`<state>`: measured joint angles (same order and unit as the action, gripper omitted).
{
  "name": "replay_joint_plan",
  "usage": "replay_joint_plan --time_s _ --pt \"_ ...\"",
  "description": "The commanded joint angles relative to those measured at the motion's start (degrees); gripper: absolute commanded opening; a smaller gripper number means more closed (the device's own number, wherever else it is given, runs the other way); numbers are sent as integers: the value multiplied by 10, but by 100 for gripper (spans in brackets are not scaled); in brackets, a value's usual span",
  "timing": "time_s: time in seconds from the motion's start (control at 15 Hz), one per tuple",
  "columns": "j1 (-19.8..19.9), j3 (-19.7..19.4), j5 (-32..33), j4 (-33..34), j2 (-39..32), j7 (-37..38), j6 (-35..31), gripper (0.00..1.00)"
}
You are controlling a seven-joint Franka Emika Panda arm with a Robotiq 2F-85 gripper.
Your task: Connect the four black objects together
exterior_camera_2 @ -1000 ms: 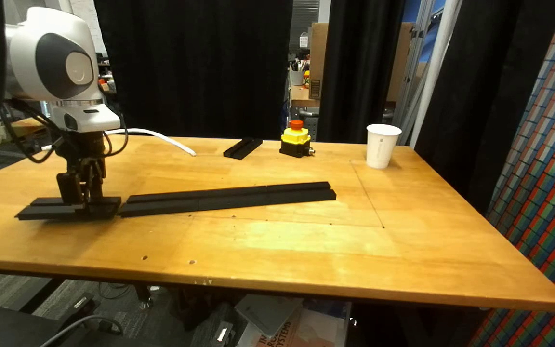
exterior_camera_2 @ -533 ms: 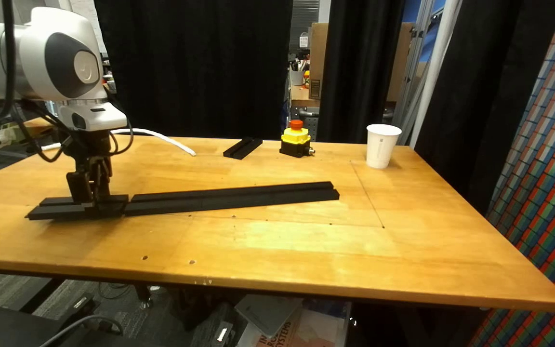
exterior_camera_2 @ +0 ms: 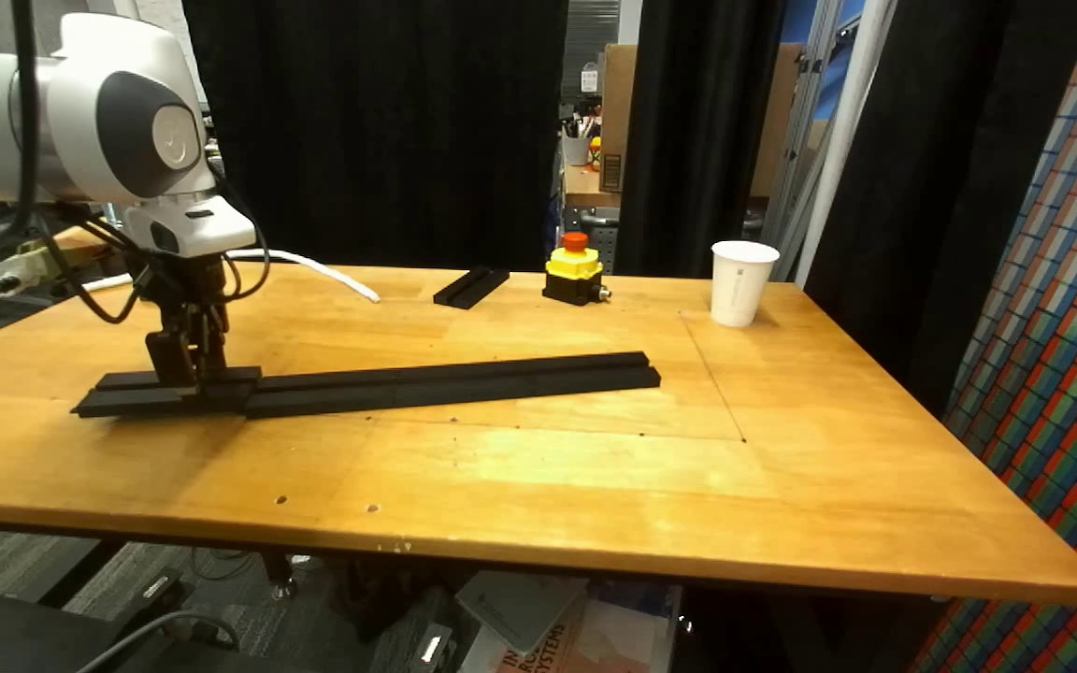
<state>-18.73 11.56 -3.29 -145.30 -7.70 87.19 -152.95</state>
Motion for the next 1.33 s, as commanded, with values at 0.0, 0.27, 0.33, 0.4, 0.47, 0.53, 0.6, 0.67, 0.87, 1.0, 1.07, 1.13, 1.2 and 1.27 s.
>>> replay_joint_plan --time_s 0.0,0.27,0.33,0.4,0.47,0.53,0.6,0.67,0.87,1.0,1.07,1.13,1.2,1.27 --pt "3 -1 8 -19 8 10 -41 45" --pt "0 -3 9 -31 14 24 -52 45" --pt "-1 -3 10 -32 17 29 -51 45" --pt "-2 -3 11 -33 19 35 -50 45" --pt "-2 -4 13 -32 21 40 -43 45" --pt "-1 -2 9 -31 23 41 -38 45" --pt "0 -1 6 -30 25 42 -32 45" --pt "0 -1 4 -29 27 44 -25 45" --pt "1 0 5 -27 32 53 -11 45" --pt "1 1 5 -27 33 57 -5 45" --pt "1 1 8 -26 34 58 -4 45" --pt "2 1 11 -24 35 56 -2 45" --pt "3 1 13 -22 35 52 -1 45" --pt "4 1 13 -20 36 47 0 45"
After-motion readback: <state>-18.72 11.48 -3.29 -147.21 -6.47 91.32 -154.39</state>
